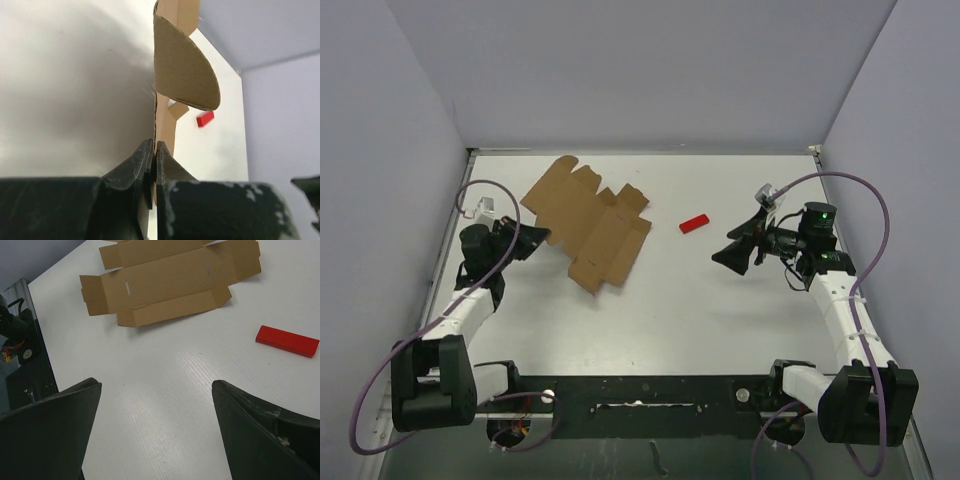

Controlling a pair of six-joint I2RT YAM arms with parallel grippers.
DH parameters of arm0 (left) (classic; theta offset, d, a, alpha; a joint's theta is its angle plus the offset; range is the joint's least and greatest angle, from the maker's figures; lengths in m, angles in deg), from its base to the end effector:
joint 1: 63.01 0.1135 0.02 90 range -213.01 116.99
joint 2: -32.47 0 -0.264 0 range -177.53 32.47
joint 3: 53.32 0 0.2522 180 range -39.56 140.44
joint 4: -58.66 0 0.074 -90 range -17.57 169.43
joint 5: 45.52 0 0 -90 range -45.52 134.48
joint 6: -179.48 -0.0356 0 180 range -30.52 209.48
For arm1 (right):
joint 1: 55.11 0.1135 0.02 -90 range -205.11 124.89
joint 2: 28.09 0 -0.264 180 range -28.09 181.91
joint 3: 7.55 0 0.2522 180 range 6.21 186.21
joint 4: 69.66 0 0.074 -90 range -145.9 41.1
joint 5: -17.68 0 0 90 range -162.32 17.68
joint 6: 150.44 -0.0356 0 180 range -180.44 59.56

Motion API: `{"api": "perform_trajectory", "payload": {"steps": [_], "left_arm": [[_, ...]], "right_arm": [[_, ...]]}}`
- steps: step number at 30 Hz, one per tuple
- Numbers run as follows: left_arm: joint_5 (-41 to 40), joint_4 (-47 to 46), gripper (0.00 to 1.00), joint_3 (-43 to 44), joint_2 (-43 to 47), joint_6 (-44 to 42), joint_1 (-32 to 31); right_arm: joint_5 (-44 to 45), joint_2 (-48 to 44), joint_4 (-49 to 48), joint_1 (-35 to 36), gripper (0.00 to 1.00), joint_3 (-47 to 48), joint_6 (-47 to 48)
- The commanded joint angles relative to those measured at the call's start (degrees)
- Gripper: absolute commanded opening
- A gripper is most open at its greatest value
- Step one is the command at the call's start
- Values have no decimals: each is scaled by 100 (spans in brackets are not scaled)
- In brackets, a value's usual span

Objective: Fold the paper box

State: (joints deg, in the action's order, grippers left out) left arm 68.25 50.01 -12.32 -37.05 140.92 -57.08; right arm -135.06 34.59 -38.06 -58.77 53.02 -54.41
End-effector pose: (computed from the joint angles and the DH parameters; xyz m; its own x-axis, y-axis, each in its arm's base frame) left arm 0.2496 0.0115 0.2042 -0.4316 -0.7643 -0.4791 -0.0883 0.5644 -0.8208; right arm 0.2275 0.0172 0.2886 -0.4763 -0.0177 -0.8791 -0.7630 0.5052 0.4032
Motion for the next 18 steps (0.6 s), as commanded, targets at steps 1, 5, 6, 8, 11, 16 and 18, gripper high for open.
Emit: {"api": "perform_trajectory", "payload": {"steps": [1,5,6,8,11,16,18], "left_arm": [[718,90,0,500,224,-956,-392],[1250,-130,0,792,132,-1339,-783],[1467,-181,0,865,93,-1416,-861],[1813,-360,0,1015,6,-1513,-1028],[2244,-526,0,1240,-135,-1678,-1269],[2600,-370,0,1640,-314,-2182,-1749],[2802,-459,0,1730,-394,-2274,-1895]], "right_arm": [[-331,-82,-328,37,98,33,105],[-476,-121,-362,32,98,14,166],[-524,-121,-362,37,98,13,188],[-651,-115,-367,37,98,4,274],[-664,-77,-440,45,98,-5,236],[-548,109,-630,61,98,48,10],[-445,192,-645,57,98,97,-15]]}}
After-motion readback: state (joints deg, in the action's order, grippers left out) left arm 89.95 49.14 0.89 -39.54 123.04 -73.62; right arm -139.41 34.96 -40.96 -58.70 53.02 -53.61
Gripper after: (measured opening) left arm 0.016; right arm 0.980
